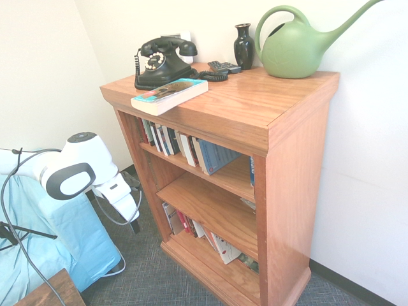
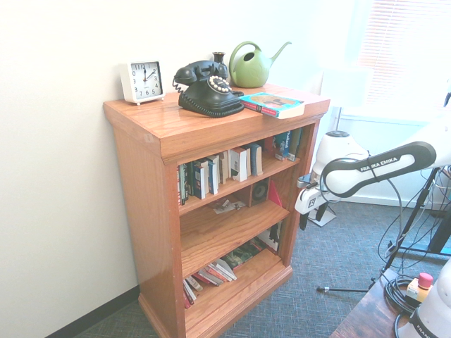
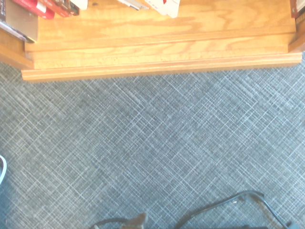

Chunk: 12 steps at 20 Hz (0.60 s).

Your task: Organize the shelf

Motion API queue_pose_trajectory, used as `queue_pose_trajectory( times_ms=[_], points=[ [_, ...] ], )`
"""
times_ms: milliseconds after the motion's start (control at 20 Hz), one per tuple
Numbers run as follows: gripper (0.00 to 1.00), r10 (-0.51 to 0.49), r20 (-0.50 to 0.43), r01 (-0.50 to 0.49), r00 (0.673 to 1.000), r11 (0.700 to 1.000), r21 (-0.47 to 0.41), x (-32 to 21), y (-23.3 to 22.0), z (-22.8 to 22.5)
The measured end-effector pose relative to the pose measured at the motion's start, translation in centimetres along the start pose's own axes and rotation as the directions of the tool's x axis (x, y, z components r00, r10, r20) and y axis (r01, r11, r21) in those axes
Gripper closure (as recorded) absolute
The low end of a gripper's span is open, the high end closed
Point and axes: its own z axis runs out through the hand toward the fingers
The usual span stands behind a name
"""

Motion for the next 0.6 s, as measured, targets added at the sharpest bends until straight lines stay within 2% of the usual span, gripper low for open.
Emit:
queue_pose_trajectory(
  times_ms=[200, 350, 500, 600],
  points=[
    [0.00, -0.019, -0.028, 0.018, 0.999, 1.000, -0.015, 0.3, 0.1, 0.0],
    [0.00, -0.064, -0.137, 0.057, 0.989, 0.997, -0.056, 1.4, 0.6, -1.1],
    [0.00, -0.125, -0.275, 0.097, 0.953, 0.989, -0.115, 2.1, 0.9, -2.7],
    [0.00, -0.179, -0.363, 0.130, 0.914, 0.979, -0.154, 2.4, 0.7, -4.8]
  ],
)
